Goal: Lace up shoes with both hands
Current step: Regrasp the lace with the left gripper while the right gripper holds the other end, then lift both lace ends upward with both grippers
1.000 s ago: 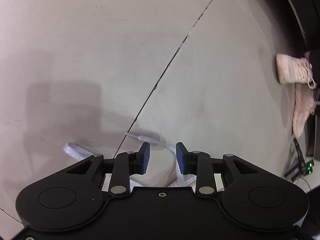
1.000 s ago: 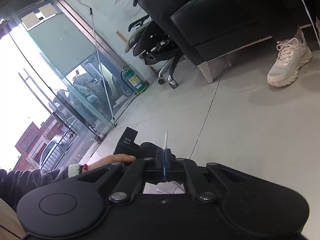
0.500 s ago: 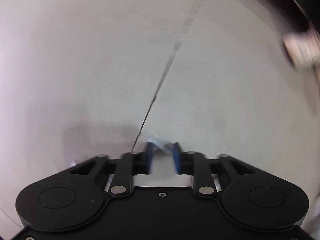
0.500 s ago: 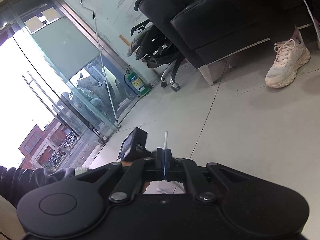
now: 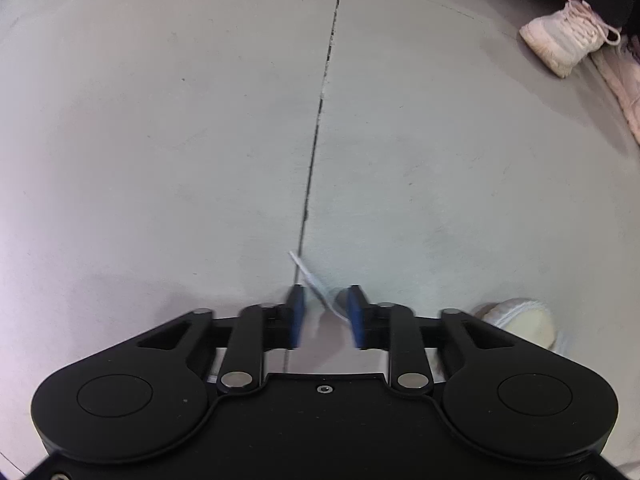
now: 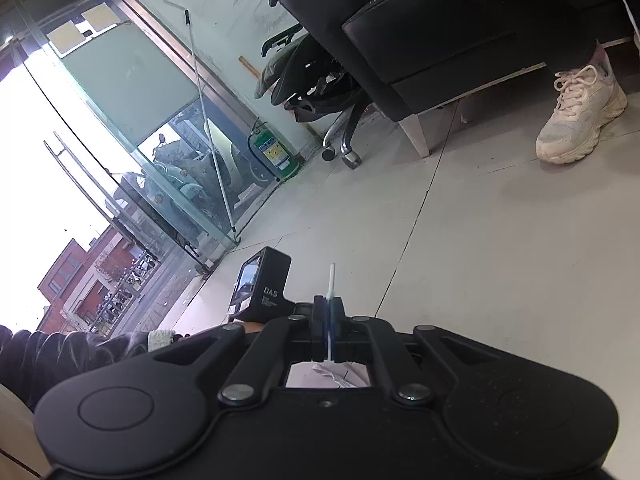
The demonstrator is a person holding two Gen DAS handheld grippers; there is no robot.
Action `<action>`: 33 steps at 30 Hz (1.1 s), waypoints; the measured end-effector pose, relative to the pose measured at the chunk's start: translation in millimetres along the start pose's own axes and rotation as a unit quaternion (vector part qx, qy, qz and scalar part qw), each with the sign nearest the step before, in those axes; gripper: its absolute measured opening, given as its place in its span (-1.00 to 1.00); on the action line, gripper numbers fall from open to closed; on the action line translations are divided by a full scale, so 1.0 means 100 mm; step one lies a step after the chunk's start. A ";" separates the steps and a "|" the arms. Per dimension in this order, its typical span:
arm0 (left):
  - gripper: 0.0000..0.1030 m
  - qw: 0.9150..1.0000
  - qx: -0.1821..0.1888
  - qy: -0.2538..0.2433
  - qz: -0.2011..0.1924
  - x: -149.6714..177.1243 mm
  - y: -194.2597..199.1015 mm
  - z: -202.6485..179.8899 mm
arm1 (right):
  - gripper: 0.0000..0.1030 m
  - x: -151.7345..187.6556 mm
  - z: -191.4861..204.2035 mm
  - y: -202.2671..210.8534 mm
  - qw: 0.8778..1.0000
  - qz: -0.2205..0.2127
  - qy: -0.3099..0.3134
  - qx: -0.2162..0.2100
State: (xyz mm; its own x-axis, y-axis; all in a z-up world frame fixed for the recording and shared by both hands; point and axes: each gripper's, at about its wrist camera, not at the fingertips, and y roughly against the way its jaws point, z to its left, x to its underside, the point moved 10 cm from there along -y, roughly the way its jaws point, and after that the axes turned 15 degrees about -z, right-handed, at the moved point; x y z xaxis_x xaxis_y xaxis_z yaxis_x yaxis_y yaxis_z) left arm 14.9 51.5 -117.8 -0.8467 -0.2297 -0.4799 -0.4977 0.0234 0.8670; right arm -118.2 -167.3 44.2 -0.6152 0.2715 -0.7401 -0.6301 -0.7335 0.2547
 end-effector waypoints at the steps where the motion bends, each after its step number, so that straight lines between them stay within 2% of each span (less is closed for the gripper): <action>1: -0.46 1.000 -0.001 -0.006 -0.005 0.10 -0.04 0.03 | -0.98 0.00 -0.01 0.00 1.000 0.000 0.000 0.000; 4: -0.92 0.999 -0.010 -0.030 -0.033 0.12 -0.03 0.08 | -0.98 0.00 -0.03 0.00 1.000 0.002 -0.004 0.004; 5: -0.97 0.999 -0.006 -0.030 -0.035 0.12 -0.03 0.11 | -0.97 0.00 -0.02 0.00 1.000 0.000 -0.003 0.005; 11: -1.00 0.997 0.029 -0.035 -0.055 0.12 0.03 0.19 | -0.98 -0.06 0.10 0.04 1.000 -0.011 0.009 0.012; 14: -1.00 0.990 0.082 -0.036 -0.111 0.06 0.32 0.20 | -0.97 -0.09 0.16 0.06 1.000 -0.017 0.013 0.013; 15: -1.00 0.984 0.106 -0.039 -0.136 -0.01 0.53 0.18 | -0.98 -0.13 0.21 0.10 0.999 -0.026 0.018 0.010; 17: -1.00 0.969 0.154 -0.046 -0.187 -0.15 0.96 0.13 | -0.98 -0.25 0.34 0.15 0.999 -0.043 0.030 0.002; 18: -1.00 0.951 0.201 -0.048 -0.232 -0.30 1.39 0.08 | -0.98 -0.33 0.41 0.17 0.998 -0.054 0.036 -0.004; 19: -1.00 0.944 0.213 -0.051 -0.245 -0.34 1.52 0.06 | -0.98 -0.41 0.49 0.19 0.997 -0.065 0.042 -0.011; 20: -1.00 0.925 0.241 -0.066 -0.285 -0.46 1.93 -0.01 | -0.98 -0.48 0.57 0.21 0.996 -0.075 0.048 -0.017; 21: -1.00 0.902 0.270 -0.082 -0.326 -0.58 2.36 -0.07 | -0.98 -0.57 0.66 0.24 0.994 -0.090 0.052 -0.024; 24: -1.00 0.859 0.320 -0.102 -0.386 -0.73 3.10 -0.21 | -0.98 -0.85 0.97 0.31 0.988 -0.134 0.065 -0.050; 25: -1.00 0.852 0.327 -0.104 -0.395 -0.75 3.20 -0.27 | -0.98 -0.93 1.08 0.33 0.985 -0.144 0.074 -0.060; 27: -1.00 0.828 0.358 -0.106 -0.418 -0.78 3.57 -0.37 | -0.98 -1.07 1.32 0.36 0.979 -0.162 0.093 -0.078; 28: -1.00 0.823 0.367 -0.106 -0.420 -0.78 3.65 -0.39 | -0.98 -1.13 1.43 0.36 0.977 -0.169 0.099 -0.087; 29: -1.00 0.814 0.386 -0.101 -0.423 -0.79 3.80 -0.45 | -0.98 -1.19 1.53 0.37 0.974 -0.176 0.103 -0.097; 33: -1.00 0.795 0.424 -0.098 -0.423 -0.82 4.05 -0.60 | -0.98 -1.42 1.90 0.40 0.963 -0.201 0.130 -0.124</action>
State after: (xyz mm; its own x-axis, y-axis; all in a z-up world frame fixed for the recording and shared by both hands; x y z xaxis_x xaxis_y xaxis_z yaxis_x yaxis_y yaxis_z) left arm -106.3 21.0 280.6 -0.1138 -0.3584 -0.9266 -0.7820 0.6076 -0.1389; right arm -146.5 -116.9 277.9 -0.1860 0.4234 -0.8866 -0.6404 -0.7366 -0.2174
